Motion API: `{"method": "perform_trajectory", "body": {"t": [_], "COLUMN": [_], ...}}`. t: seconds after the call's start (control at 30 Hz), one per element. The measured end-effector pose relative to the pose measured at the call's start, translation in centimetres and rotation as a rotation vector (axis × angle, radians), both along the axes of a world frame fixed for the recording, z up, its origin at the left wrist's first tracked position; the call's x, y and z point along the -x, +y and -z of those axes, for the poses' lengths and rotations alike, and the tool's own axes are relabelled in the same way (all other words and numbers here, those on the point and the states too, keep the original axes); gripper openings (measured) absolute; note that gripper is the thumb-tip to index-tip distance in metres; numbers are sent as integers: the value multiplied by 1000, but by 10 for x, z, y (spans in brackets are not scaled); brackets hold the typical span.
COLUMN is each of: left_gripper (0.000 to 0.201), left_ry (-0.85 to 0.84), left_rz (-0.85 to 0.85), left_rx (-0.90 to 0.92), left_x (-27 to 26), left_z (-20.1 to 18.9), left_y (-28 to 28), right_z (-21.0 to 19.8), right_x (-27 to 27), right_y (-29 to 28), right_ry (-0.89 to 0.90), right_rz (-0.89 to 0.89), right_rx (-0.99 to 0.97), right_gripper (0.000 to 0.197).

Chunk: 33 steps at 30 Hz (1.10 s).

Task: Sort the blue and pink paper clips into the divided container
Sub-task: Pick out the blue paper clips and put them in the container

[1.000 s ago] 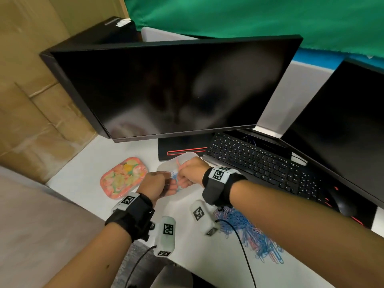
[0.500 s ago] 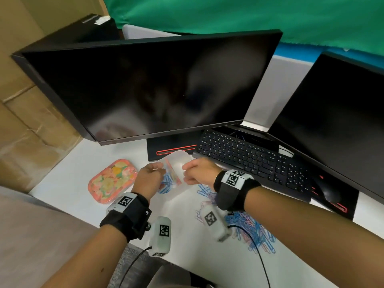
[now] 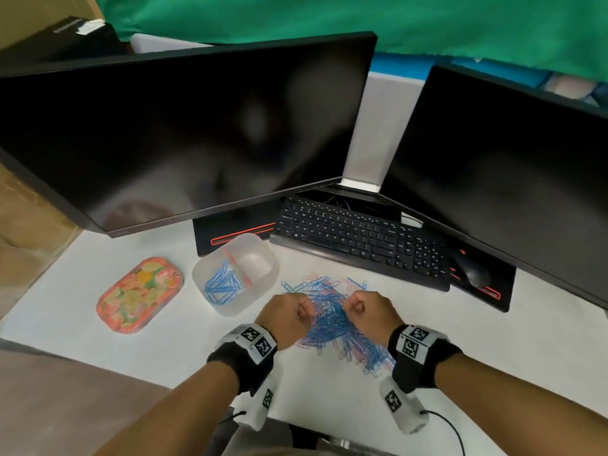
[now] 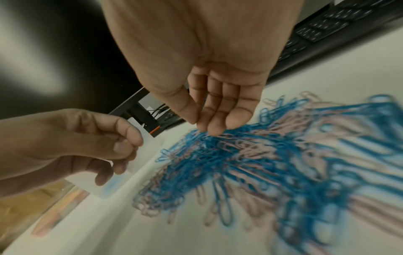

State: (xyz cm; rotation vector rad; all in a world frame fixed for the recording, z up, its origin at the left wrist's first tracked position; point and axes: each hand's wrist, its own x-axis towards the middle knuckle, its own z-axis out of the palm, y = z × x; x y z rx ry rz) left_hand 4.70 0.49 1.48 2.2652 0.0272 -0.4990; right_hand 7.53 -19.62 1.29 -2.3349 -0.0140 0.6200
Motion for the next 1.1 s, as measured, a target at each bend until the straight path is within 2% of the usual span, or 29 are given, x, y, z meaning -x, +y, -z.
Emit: {"method": "perform_trajectory", "body": {"t": [0.17, 0.23, 0.3, 0.4, 0.53, 0.73, 0.93, 1.1], "left_gripper": [16, 14, 21, 29, 22, 15, 14, 43], "left_ry": [-3, -37, -68, -62, -53, -24, -27, 46], "left_rz": [111, 172, 218, 221, 220, 148, -96, -209], "left_rx": [-102, -179, -277, -396, -445, -375, -132, 68], "left_x": [0, 0, 0, 0, -5, -8, -9, -9], "left_z": [19, 22, 25, 31, 31, 28, 27, 26], "left_y": [-30, -40, -51, -56, -58, -50, -33, -15], "right_z": [13, 13, 13, 14, 19, 21, 21, 25], "right_x": [18, 24, 31, 40, 47, 39, 19, 7], "right_y": [-31, -36, -39, -38, -42, -42, -21, -2], "right_ry": [-61, -95, -111, -126, -177, -200, -268, -278], "right_rz": [5, -44, -103, -214, -225, -195, -282, -393], "right_rx": [62, 87, 117, 197, 228, 209, 167, 180], "right_gripper": [20, 19, 15, 7, 9, 9, 16, 24]}}
